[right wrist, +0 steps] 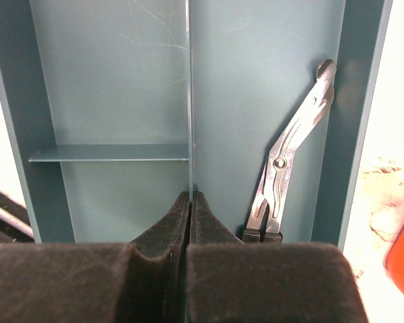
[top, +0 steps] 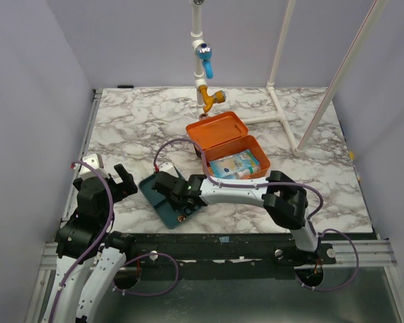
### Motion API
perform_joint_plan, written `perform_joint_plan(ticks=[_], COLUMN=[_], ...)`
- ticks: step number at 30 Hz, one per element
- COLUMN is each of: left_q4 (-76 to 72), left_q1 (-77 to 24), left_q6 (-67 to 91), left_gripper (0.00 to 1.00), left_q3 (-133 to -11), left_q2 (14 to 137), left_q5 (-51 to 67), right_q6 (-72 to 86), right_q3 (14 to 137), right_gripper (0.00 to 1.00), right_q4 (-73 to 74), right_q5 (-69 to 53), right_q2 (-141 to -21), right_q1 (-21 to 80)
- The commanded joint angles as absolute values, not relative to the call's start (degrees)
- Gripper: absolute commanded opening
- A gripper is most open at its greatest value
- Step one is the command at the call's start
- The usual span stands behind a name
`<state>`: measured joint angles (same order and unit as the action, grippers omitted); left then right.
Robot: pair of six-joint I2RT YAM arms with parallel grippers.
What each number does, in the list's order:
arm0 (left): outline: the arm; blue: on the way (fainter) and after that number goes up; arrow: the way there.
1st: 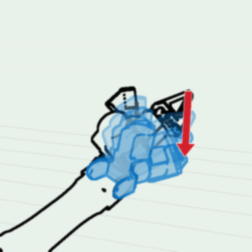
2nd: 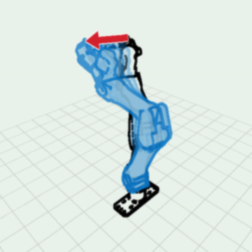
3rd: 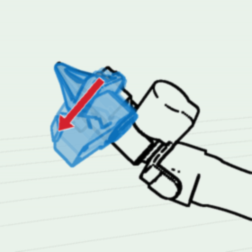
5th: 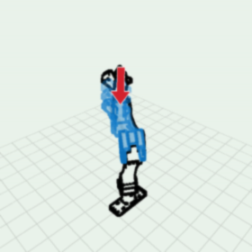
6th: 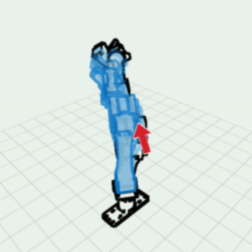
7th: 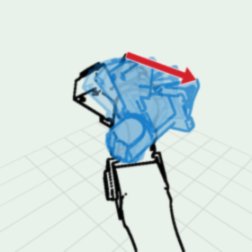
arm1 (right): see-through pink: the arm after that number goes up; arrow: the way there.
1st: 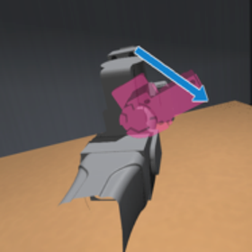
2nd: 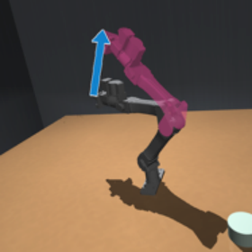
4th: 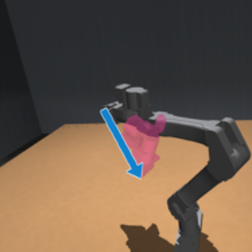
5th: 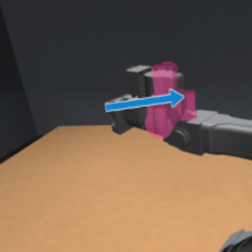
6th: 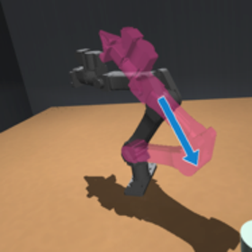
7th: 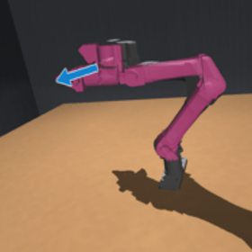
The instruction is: Organize the medicine kit
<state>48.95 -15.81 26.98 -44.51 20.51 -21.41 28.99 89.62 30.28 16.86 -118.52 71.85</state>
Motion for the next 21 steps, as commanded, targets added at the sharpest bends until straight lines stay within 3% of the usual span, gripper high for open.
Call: perform_joint_plan(ticks=[1,15,21], left_q4=[48.5,53.8,54.3], left_q1=[-15.5,-15.0,-15.0], left_q6=[27.1,32.5,33.5], left_gripper=[0.99,0.99,0.99], left_q3=[-44.6,-46.4,-46.5], left_q2=[19.8,17.1,15.6], left_q5=[-22.5,-32.4,-34.1], right_q6=[27.4,23.0,19.2], right_q3=[91.1,95.9,96.5], right_gripper=[0.01,0.01,0.01], right_q4=[32.9,44.5,51.5], right_q5=[16.2,11.2,15.8], right_q2=[-113.3,-104.8,-99.8], right_q1=[72.9,74.1,74.1])
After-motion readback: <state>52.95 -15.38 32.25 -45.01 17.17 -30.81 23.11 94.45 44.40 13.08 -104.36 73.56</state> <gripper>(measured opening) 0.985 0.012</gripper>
